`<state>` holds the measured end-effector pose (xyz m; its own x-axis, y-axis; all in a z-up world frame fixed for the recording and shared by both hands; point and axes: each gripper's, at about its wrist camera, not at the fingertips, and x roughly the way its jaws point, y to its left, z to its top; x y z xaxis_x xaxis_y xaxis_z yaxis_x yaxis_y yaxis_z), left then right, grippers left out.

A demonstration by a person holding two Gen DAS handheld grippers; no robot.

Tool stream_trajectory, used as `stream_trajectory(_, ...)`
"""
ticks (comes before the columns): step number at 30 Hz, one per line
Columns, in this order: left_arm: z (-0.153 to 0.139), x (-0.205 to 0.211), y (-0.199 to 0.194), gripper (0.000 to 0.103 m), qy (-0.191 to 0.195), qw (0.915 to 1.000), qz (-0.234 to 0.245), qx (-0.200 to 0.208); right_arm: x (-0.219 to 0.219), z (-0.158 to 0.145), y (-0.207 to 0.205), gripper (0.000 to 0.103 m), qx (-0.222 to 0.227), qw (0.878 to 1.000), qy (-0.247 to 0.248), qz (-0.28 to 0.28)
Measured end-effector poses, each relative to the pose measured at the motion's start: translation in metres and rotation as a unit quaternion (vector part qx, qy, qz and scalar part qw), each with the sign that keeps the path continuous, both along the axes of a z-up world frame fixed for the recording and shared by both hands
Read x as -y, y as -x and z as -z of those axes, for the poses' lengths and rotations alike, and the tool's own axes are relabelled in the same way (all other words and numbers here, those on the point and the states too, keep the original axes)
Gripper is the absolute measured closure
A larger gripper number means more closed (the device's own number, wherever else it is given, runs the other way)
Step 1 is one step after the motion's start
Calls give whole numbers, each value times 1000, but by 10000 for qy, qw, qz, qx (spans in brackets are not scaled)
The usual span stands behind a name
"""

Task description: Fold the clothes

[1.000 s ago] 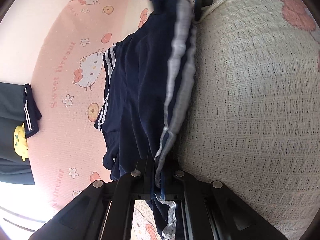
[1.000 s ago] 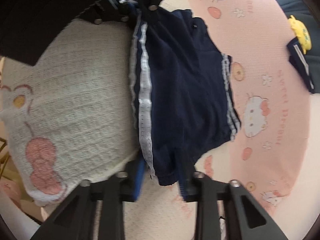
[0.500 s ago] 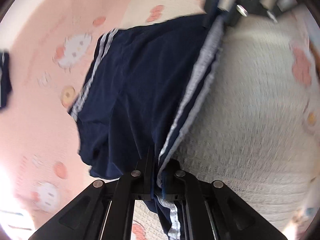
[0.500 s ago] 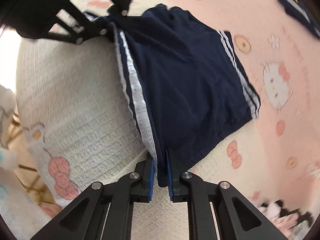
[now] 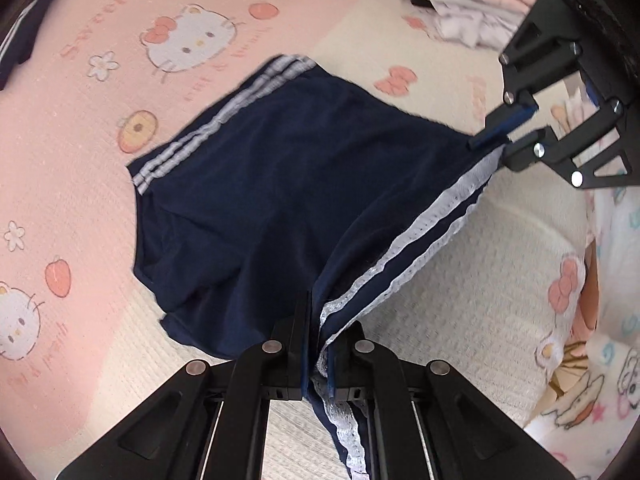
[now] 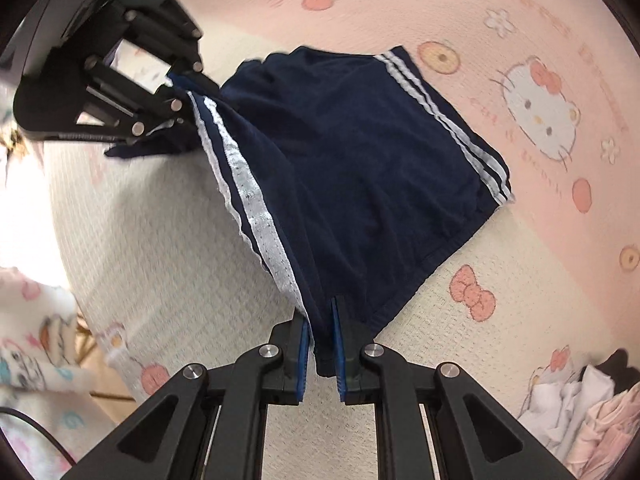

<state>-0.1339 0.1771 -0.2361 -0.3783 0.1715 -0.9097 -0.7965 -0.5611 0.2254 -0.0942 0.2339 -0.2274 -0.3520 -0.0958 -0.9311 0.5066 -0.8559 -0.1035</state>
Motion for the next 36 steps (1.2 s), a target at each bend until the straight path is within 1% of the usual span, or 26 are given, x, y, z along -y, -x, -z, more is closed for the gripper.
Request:
stream_trajectory(5, -9, 3, 15, 99, -218, 9995, -242, -43, -11, -10, 13, 92, -166, 9979, 328, 541)
stream_trajectory(9, -7, 1, 32, 99, -372, 9971, -648, 133, -24, -15, 24, 92, -204, 9907, 788, 1090)
stream_trajectory(11, -8, 0, 40, 99, -432, 9957, -796, 190, -28, -15, 26, 92, -184, 9874, 937, 1261)
stream_trajectory(15, -12, -1, 51, 99, -556, 9937, -921, 323, -35, -17, 33, 92, -64, 9819, 1217, 1451)
stream_trajectory(18, -15, -1, 58, 99, -646, 9925, -974, 354, -43, -15, 42, 91, 38, 9747, 1498, 1656)
stream_trajectory(22, -15, -2, 69, 99, -692, 9909, -1076, 410, -50, -14, 50, 91, 108, 9692, 1667, 1811)
stream_trajectory(24, -14, -2, 74, 99, -766, 9894, -1141, 462, -52, -14, 53, 91, 131, 9673, 1695, 1882)
stream_trajectory(27, -14, -1, 83, 99, -848, 9869, -1253, 563, -57, -16, 58, 91, 131, 9626, 1863, 1963)
stream_trajectory(29, -15, -1, 88, 99, -864, 9867, -1256, 572, -62, -17, 62, 91, 141, 9579, 1981, 2072)
stream_trajectory(32, -16, 1, 99, 99, -917, 9848, -1324, 655, -71, -18, 70, 91, 180, 9474, 2251, 2269)
stream_trajectory(36, -19, 5, 117, 99, -1005, 9824, -1365, 789, -80, -21, 83, 91, 153, 9404, 2389, 2416)
